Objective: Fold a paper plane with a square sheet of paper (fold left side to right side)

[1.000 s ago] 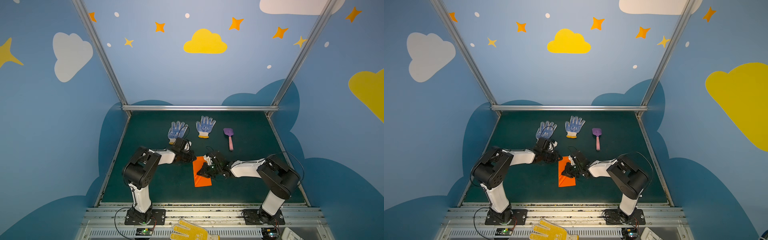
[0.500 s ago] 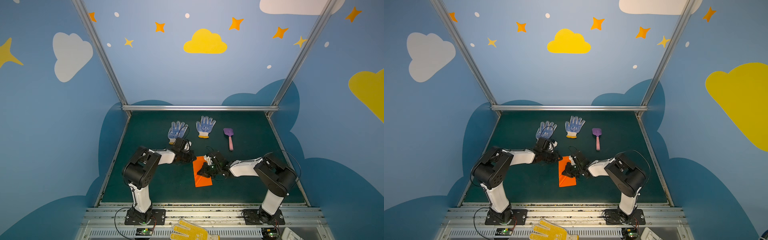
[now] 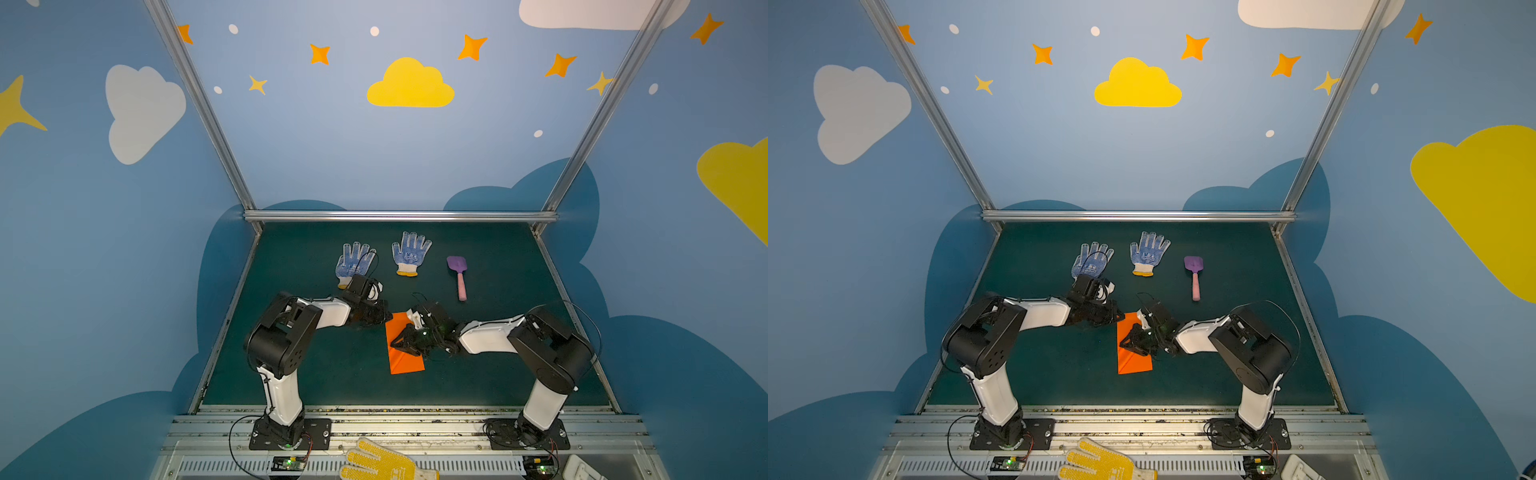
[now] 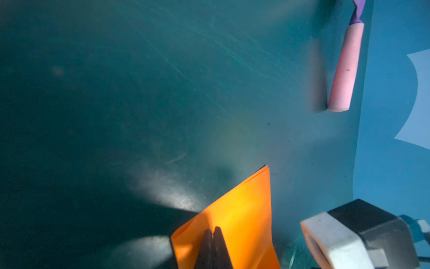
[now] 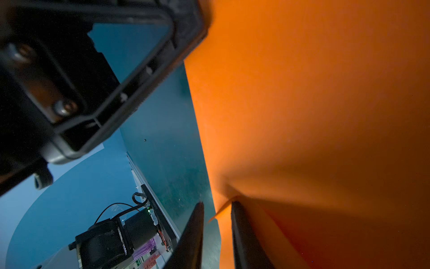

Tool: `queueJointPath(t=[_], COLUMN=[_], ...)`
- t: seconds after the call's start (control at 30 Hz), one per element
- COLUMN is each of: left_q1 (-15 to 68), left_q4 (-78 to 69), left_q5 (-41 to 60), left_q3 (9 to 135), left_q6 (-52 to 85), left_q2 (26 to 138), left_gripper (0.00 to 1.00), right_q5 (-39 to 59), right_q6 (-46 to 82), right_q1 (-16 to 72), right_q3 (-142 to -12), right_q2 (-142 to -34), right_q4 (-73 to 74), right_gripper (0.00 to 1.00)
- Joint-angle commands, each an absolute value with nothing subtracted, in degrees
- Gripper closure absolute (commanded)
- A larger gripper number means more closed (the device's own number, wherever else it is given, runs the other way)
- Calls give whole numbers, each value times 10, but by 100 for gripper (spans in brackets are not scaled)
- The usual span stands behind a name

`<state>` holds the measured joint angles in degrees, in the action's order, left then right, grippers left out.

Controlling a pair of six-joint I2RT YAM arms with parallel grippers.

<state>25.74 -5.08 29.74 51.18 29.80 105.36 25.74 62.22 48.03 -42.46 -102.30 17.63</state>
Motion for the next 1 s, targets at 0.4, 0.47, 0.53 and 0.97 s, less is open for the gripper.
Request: queueJointPath(t=[0.4, 0.47, 0.53, 0.97], left_q1=[211, 215, 226, 369], left_q4=[61, 65, 62, 10], left_q5=[302, 305, 310, 266], left_q3=[402, 362, 322, 223], left_q6=[324, 333, 349, 403], left_q2=[784, 736, 689, 612], left_gripper=[96, 96, 96, 96], right_q5=[227, 225, 222, 208], right_q6=[653, 657, 660, 665], right_q1=[484, 486, 488, 494], right_q3=[-396, -392, -390, -389], right_q2=[-1031, -1032, -1031, -1029], right_q4=[156, 156, 156, 138], right_gripper=[71, 74, 78, 100])
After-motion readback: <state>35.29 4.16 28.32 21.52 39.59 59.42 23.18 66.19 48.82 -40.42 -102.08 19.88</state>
